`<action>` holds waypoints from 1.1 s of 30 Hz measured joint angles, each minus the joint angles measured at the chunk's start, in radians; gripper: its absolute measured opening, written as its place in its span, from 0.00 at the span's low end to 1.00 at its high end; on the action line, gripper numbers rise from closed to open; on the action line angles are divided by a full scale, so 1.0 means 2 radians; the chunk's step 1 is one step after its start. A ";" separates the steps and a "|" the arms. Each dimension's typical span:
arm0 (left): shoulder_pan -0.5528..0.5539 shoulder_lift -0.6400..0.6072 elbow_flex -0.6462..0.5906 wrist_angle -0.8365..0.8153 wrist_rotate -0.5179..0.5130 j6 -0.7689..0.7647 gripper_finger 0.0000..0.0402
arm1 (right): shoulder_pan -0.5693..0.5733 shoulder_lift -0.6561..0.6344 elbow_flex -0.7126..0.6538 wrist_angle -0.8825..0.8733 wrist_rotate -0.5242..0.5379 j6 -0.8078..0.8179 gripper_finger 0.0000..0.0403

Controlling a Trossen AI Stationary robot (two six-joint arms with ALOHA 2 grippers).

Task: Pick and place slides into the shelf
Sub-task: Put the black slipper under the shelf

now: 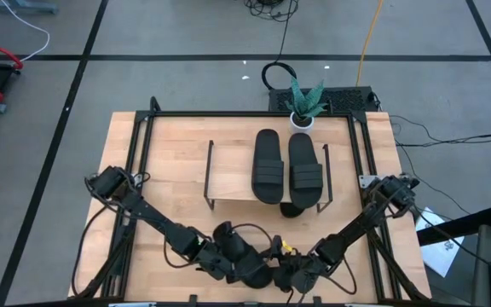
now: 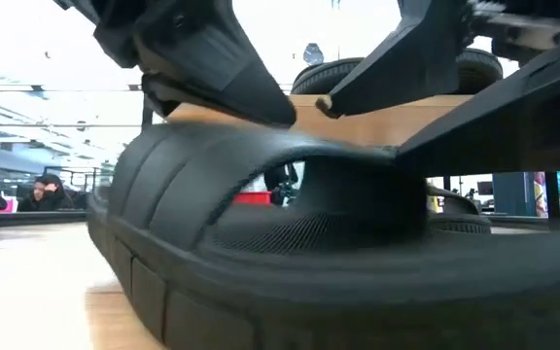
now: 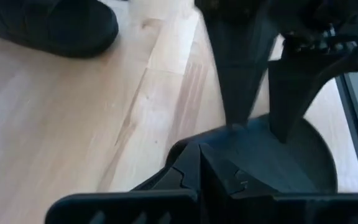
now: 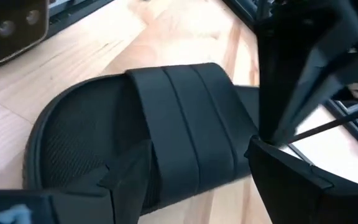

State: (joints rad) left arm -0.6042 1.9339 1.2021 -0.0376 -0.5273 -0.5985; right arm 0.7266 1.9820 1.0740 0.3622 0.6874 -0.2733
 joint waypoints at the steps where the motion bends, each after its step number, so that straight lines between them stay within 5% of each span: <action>1: 0.000 0.000 0.003 -0.006 0.000 0.002 0.00 | -0.002 0.000 0.000 -0.002 -0.001 0.000 0.63; 11: -0.012 -0.003 0.011 -0.078 -0.011 -0.018 0.00 | -0.007 0.000 0.000 -0.019 -0.004 0.006 0.63; 20: -0.037 -0.025 0.011 -0.190 -0.019 -0.149 0.00 | -0.011 0.000 0.000 -0.023 -0.004 0.011 0.63; 33: -0.048 -0.021 0.011 -0.143 0.022 -0.161 0.00 | -0.038 0.000 0.000 -0.022 -0.003 0.011 0.63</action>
State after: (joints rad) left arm -0.7008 1.8927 1.2232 -0.3236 -0.4834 -0.9195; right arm 0.6515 1.9820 1.0737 0.3173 0.6807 -0.2517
